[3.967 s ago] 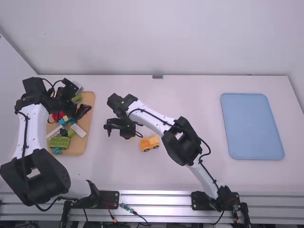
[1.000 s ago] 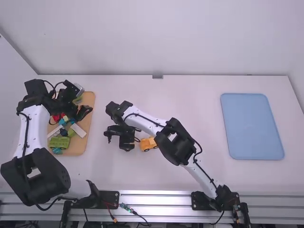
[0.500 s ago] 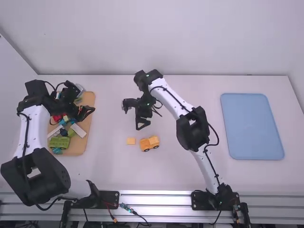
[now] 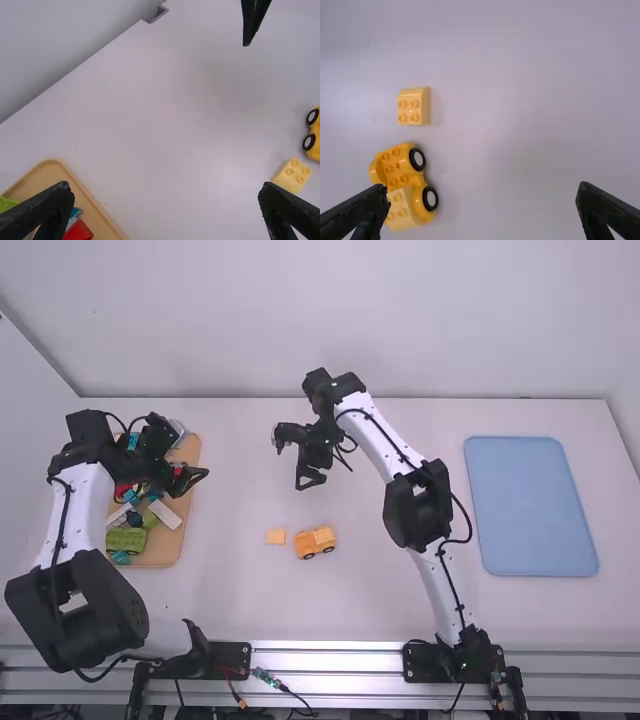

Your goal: Assemble lego blocks to make yellow taxi

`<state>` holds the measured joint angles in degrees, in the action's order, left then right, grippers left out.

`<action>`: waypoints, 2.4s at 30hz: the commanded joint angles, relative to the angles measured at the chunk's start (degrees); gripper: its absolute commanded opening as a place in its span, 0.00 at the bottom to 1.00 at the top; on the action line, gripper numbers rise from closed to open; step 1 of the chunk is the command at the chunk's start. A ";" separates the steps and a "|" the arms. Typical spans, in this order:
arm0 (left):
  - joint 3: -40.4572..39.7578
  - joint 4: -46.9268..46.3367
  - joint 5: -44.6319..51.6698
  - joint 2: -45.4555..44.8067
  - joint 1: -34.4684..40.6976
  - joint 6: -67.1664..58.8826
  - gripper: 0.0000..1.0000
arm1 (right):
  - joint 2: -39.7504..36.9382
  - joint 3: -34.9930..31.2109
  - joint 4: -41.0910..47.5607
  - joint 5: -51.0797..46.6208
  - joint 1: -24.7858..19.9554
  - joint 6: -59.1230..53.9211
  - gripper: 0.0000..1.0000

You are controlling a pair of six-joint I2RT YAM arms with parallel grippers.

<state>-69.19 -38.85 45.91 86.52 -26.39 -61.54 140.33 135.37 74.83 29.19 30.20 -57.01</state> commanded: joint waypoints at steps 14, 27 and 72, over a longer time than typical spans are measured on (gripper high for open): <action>1.22 0.42 1.66 0.01 1.70 -0.62 0.99 | -3.71 1.18 -8.52 -12.52 -3.43 14.43 0.99; 1.22 1.49 4.66 0.01 1.68 -0.62 0.99 | -8.21 0.98 -13.79 -26.27 -8.79 23.78 0.99; 34.69 32.66 20.04 -0.06 17.46 -17.60 0.99 | -45.85 -98.99 -81.96 22.93 -8.57 -4.11 0.99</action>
<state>-36.91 -9.17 64.36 86.50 -9.15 -87.88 90.43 35.11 -7.35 49.93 22.00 -56.90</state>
